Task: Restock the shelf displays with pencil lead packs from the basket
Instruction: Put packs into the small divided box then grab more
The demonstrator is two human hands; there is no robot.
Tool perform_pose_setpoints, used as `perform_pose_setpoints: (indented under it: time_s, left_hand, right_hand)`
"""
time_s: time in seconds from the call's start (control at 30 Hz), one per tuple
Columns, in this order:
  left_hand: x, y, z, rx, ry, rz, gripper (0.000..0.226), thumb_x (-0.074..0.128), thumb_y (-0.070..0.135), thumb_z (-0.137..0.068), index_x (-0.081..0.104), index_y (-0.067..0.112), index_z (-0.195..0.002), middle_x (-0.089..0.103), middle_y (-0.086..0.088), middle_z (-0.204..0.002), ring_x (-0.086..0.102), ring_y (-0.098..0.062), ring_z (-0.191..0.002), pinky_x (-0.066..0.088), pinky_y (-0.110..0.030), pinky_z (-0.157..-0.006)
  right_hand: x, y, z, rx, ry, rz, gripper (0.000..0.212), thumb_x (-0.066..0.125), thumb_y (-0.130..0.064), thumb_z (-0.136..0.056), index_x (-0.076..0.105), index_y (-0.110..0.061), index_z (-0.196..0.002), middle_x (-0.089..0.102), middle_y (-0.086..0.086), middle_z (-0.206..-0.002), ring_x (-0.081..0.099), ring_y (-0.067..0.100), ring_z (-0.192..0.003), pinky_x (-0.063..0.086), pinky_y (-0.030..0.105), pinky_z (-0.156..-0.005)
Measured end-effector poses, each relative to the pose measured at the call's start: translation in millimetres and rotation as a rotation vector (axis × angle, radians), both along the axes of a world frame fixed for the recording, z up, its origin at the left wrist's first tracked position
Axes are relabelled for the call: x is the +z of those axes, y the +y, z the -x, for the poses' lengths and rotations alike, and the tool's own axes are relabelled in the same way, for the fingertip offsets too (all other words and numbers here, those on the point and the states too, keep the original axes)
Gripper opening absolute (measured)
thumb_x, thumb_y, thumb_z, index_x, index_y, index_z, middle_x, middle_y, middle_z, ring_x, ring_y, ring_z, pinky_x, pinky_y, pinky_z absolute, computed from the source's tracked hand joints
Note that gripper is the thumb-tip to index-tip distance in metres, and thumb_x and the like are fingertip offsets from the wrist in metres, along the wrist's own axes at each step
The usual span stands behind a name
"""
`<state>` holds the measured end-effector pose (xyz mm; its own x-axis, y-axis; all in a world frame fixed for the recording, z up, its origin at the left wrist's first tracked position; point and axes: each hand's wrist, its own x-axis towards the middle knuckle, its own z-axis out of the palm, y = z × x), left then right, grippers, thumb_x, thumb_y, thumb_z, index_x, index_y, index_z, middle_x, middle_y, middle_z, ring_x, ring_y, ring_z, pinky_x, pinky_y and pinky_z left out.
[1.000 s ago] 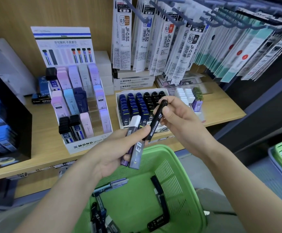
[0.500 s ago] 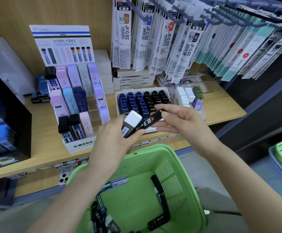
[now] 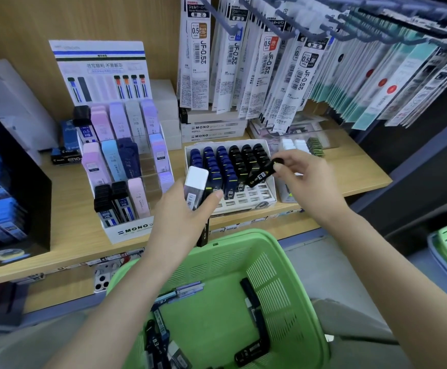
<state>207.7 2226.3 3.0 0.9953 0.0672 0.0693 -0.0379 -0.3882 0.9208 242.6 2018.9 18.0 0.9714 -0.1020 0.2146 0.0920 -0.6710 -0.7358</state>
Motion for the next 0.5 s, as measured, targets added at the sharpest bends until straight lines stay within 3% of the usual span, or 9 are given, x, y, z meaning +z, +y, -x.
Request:
perform_pose_setpoints:
  time_s: [0.07, 0.23, 0.3, 0.4, 0.5]
  left_hand:
    - [-0.8, 1.3, -0.9, 0.001, 0.022, 0.038, 0.038, 0.064, 0.036, -0.086, 0.036, 0.020, -0.065, 0.043, 0.002, -0.060, 0.040, -0.010, -0.055, 0.032, -0.013, -0.049]
    - [-1.6, 2.9, -2.7, 0.001, 0.033, 0.086, 0.034, 0.064, 0.037, -0.085, 0.047, 0.008, -0.075, 0.058, -0.015, -0.074, 0.054, -0.027, -0.070, 0.036, -0.020, -0.058]
    - [-2.0, 2.8, -3.7, 0.001, 0.042, 0.099, 0.037, 0.064, 0.037, -0.085, 0.052, 0.002, -0.083, 0.063, -0.020, -0.085, 0.059, -0.031, -0.083, 0.041, -0.030, -0.065]
    - [-0.1, 2.0, -3.1, 0.003, 0.053, 0.101, 0.036, 0.064, 0.036, -0.085, 0.051, 0.003, -0.081, 0.064, -0.020, -0.086, 0.061, -0.031, -0.086, 0.046, -0.037, -0.072]
    - [0.4, 1.5, -2.9, 0.017, 0.059, 0.097, 0.034, 0.063, 0.036, -0.085, 0.052, 0.004, -0.082, 0.064, -0.019, -0.086, 0.060, -0.030, -0.085, 0.045, -0.034, -0.069]
  right_hand:
    - [-8.6, 0.2, -4.8, 0.022, -0.005, 0.082, 0.018, 0.058, -0.012, -0.091, 0.068, -0.015, -0.105, 0.069, -0.003, -0.088, 0.058, -0.005, -0.079, 0.041, 0.001, -0.072]
    - [-17.9, -1.6, -12.2, 0.066, -0.012, 0.219, 0.021, 0.057, -0.009, -0.092, 0.068, -0.012, -0.109, 0.064, -0.004, -0.088, 0.051, -0.009, -0.068, 0.035, -0.004, -0.065]
    - [-17.3, -1.1, -13.8, 0.091, -0.053, 0.272, 0.022, 0.055, -0.006, -0.092, 0.068, -0.009, -0.109, 0.062, -0.004, -0.088, 0.047, -0.011, -0.065, 0.035, 0.001, -0.067]
    - [-15.5, -2.4, -17.3, 0.138, -0.077, 0.346, 0.023, 0.053, -0.004, -0.093, 0.068, -0.007, -0.109, 0.068, 0.007, -0.103, 0.059, 0.013, -0.083, 0.037, 0.013, -0.078]
    - [-14.9, -4.1, -21.6, 0.182, -0.062, 0.385, 0.024, 0.053, -0.003, -0.093, 0.069, -0.008, -0.109, 0.068, 0.011, -0.106, 0.063, 0.025, -0.092, 0.046, 0.029, -0.084]
